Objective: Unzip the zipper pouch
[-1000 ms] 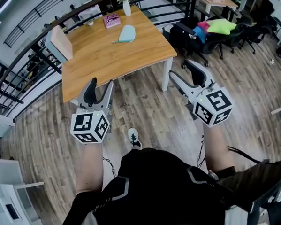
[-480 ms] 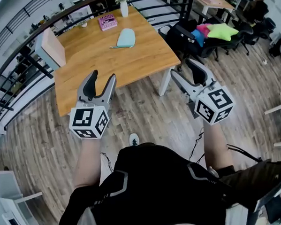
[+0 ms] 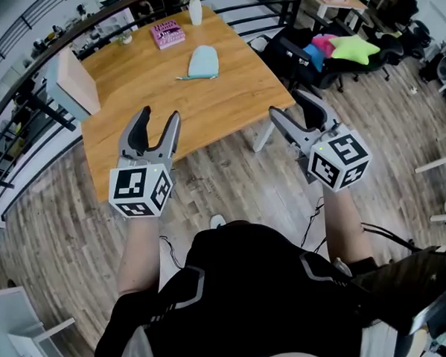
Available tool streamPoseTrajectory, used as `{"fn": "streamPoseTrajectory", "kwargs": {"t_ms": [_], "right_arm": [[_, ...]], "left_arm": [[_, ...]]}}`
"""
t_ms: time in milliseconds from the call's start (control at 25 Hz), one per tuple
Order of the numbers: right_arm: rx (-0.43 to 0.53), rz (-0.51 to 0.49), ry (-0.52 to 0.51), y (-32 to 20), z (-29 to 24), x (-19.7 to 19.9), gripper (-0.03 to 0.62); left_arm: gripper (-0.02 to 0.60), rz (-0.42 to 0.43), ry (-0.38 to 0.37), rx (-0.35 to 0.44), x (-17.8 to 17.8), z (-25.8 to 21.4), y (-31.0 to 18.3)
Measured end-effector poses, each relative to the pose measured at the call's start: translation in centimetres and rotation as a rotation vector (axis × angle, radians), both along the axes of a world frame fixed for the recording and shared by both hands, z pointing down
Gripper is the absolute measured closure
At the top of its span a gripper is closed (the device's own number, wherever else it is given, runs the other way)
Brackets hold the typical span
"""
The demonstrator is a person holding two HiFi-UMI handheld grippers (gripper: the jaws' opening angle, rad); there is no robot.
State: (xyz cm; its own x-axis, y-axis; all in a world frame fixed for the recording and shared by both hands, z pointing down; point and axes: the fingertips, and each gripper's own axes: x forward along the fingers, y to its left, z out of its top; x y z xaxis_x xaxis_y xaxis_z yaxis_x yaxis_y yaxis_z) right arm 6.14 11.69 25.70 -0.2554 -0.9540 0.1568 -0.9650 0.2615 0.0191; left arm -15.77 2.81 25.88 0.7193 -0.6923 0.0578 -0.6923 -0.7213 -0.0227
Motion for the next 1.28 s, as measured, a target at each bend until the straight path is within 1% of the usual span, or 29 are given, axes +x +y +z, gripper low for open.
{"fn": "streamPoseTrajectory", "kwargs": {"t_ms": [240,360,520,760,880,1040,1200,1280], "right_arm": [[-0.019,0.034,0.038,-3.1,0.0,-1.2,0.324],[-0.033,0.04,0.044,-4.7,0.3,-1.6,0.324],[-0.043,0.014,0.059,-7.4,0.6,-1.7,0.326],[-0.036,-0.04,0.047,-12.1,1.6,-0.1,0.327],[-0.032,-0.087,0.049,-15.0,2.4,0.8,0.329],[-0.031,-0.133,0.072,-19.6,3.1,3.1,0.327],[-0.037,-0.208,0.047,-22.7,4.0,5.8,0.33],[-0.037,-0.244,0.051,-24.4,4.0,7.1,0.33]], "left_arm": [[0.314,0.047,0.006,-0.01,-0.6,0.9,-3.7],[0.314,0.055,0.012,-0.026,-0.9,1.5,-5.5],[0.314,0.056,0.011,-0.043,-0.8,2.1,-7.8],[0.314,0.025,-0.033,-0.053,-0.4,3.5,-10.9],[0.314,0.006,-0.04,-0.059,0.4,4.0,-12.6],[0.314,-0.006,-0.006,-0.069,2.5,4.1,-15.3],[0.314,-0.071,-0.04,-0.084,4.9,5.1,-17.3],[0.314,-0.078,-0.043,-0.073,6.7,4.7,-18.4]]}}
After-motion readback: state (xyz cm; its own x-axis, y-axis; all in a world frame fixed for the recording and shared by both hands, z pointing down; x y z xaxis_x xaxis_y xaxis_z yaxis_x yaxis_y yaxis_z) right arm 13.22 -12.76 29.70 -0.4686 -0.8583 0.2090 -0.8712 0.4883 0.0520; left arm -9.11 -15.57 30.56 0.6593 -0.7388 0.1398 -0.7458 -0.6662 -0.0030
